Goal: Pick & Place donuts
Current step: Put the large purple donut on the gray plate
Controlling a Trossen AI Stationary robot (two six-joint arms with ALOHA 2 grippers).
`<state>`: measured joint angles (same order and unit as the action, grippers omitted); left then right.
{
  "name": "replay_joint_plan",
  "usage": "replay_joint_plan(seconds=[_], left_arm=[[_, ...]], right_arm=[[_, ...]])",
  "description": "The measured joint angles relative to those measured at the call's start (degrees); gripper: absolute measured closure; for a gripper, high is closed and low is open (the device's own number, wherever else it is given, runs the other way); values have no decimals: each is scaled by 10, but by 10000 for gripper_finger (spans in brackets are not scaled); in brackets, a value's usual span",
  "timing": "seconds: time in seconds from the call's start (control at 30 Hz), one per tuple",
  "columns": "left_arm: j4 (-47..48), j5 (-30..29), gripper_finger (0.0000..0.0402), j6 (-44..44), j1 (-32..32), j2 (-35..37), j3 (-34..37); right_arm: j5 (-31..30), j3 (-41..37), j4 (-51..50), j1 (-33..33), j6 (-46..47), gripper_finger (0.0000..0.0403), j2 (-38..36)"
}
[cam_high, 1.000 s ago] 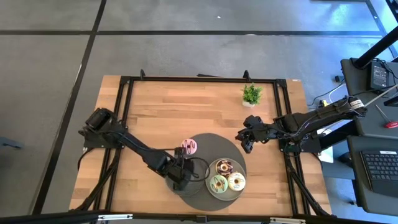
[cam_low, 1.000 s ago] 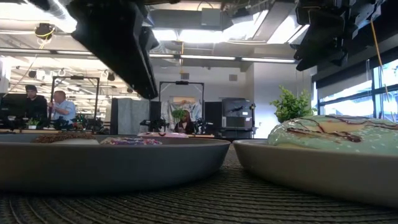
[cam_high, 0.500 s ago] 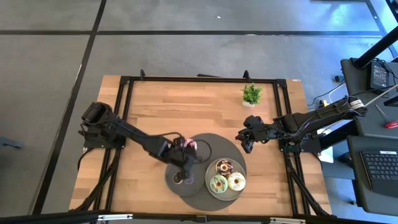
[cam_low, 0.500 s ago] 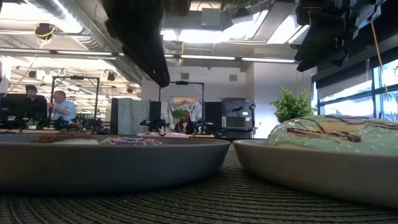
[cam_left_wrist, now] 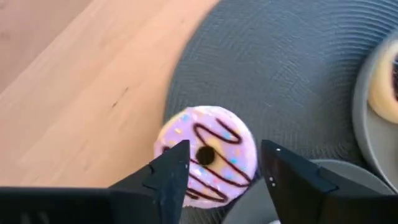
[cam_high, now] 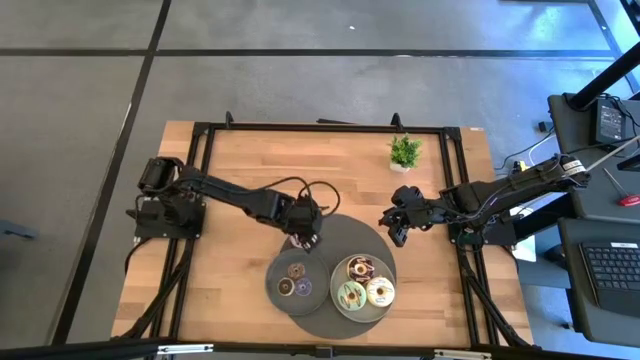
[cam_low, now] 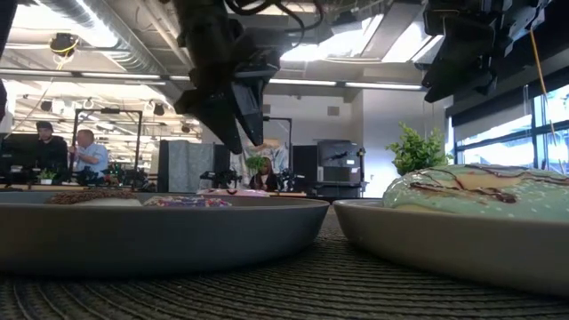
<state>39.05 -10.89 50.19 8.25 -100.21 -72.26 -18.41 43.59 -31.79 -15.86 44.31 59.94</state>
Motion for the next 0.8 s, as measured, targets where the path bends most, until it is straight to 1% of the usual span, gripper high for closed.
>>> replay_joint_plan(seconds=[0.13, 0.23, 0.3, 0.47, 0.8], left_arm=[[-3, 5, 192, 2, -14, 0, 0], [0, 1, 190, -15, -14, 0, 0], [9, -1, 192, -13, -14, 0, 0], [28, -1, 199, 26, -21, -7, 0], [38, 15, 220, 56, -28, -63, 0]], right_arm=[[0, 0, 1, 0, 0, 249, 0], [0, 0, 10, 0, 0, 249, 0], [0, 0, 10, 0, -9, 249, 0], [0, 0, 10, 0, -13, 249, 0], [0, 0, 9, 0, -13, 249, 0]])
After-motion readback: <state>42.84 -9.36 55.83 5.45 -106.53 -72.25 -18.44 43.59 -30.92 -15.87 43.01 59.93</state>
